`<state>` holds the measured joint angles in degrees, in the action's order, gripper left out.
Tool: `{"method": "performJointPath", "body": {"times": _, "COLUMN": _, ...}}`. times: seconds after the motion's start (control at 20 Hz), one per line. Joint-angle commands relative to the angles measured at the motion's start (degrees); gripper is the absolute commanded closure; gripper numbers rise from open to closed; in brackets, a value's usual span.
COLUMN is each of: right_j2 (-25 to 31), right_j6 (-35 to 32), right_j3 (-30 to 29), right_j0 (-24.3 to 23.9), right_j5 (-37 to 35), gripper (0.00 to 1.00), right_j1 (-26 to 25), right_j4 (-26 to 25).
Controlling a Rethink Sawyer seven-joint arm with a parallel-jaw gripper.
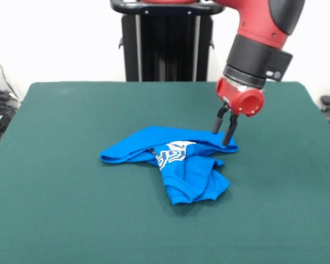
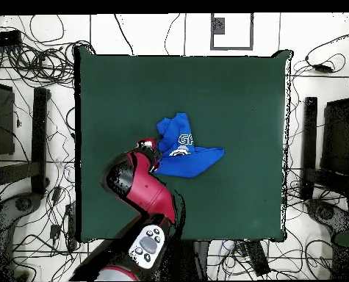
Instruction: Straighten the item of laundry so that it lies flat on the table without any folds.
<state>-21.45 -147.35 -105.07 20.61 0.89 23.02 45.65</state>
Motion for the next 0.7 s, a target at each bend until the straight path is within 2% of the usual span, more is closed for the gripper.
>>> {"method": "performJointPath", "body": {"times": 0.05, "right_j2": 7.1, "right_j6": -7.2, "right_j3": 2.4, "right_j0": -1.6, "right_j5": -1.5, "gripper": 0.00, "right_j1": 0.1, "right_j4": -1.4}}
{"method": "performJointPath", "body": {"times": 0.7, "right_j2": 8.1, "right_j6": -8.5, "right_j3": 2.1, "right_j0": -1.9, "right_j5": 0.2, "gripper": 0.00, "right_j1": -0.1, "right_j4": -0.9}}
